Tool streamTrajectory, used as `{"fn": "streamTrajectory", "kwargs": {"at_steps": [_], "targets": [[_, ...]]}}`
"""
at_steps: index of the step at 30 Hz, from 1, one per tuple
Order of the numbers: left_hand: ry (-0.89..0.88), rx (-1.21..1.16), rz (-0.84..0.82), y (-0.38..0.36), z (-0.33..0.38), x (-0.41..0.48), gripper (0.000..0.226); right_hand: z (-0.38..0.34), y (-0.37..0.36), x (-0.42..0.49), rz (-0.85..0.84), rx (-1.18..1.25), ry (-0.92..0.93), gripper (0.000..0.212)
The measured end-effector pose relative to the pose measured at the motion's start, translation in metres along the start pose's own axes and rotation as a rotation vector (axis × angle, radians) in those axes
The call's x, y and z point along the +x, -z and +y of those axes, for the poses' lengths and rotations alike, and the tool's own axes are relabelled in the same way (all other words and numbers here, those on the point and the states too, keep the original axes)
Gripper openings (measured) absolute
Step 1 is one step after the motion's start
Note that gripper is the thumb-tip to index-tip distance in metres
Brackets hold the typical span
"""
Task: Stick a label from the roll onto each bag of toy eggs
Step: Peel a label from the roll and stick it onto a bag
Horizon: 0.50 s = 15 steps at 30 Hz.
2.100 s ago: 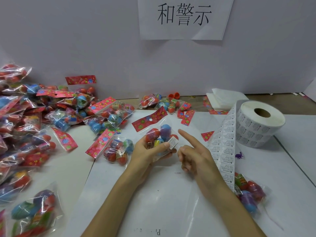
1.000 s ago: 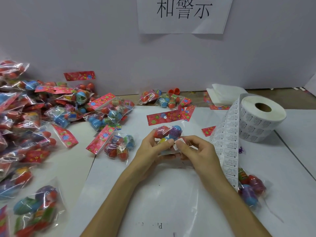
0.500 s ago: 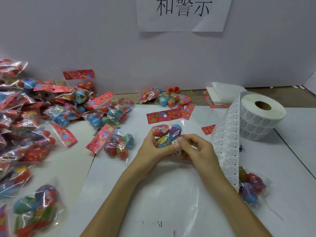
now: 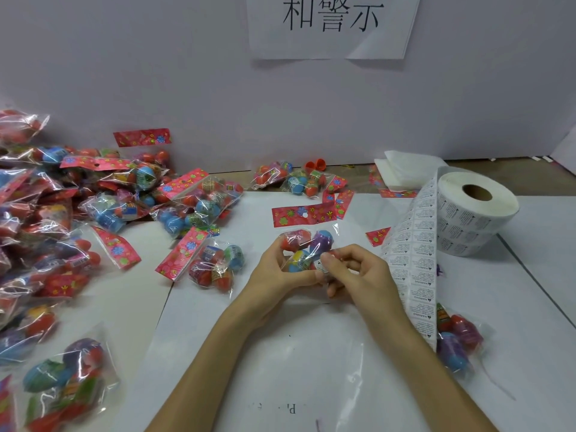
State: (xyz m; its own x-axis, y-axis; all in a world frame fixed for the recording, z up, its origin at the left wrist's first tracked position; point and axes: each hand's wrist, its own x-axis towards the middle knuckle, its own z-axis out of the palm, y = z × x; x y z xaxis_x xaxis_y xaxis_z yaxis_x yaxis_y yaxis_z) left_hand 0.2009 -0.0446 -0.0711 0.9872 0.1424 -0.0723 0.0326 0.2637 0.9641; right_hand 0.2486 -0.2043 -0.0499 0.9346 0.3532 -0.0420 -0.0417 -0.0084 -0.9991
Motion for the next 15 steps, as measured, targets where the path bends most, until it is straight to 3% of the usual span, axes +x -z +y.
{"fn": "streamTrajectory", "kwargs": {"at_steps": [15], "targets": [[-0.066, 0.145, 0.087, -0.0041, -0.0026, -0.0008, 0.057, 0.0017, 0.0057, 0.0026, -0.057, 0.007, 0.009, 0.017]]}}
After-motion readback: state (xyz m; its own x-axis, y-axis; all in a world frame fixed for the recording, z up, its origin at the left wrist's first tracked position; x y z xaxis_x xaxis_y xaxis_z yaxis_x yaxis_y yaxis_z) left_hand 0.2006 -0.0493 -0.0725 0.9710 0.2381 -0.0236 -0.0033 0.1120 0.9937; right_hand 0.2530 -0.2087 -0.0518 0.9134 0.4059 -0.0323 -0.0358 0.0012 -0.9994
